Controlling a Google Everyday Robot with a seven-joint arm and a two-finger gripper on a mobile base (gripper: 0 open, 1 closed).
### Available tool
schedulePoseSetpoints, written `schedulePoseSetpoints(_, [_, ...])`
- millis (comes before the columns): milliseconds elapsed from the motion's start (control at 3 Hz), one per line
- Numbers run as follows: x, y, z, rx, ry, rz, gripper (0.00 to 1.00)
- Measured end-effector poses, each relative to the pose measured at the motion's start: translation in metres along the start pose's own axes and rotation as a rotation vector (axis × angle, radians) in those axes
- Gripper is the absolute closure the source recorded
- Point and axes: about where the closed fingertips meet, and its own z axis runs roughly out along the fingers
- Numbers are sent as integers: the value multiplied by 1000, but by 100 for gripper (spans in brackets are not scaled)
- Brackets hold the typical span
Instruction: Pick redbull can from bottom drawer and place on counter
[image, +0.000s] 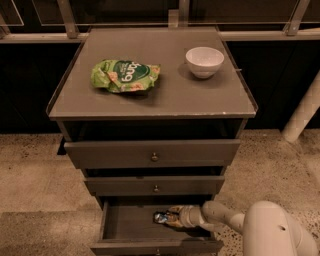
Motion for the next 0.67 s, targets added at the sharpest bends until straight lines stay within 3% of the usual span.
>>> schedulePoseSetpoints(333, [0, 0, 0, 0, 0, 0, 84])
schedulePoseSetpoints(667, [0, 0, 0, 0, 0, 0, 100])
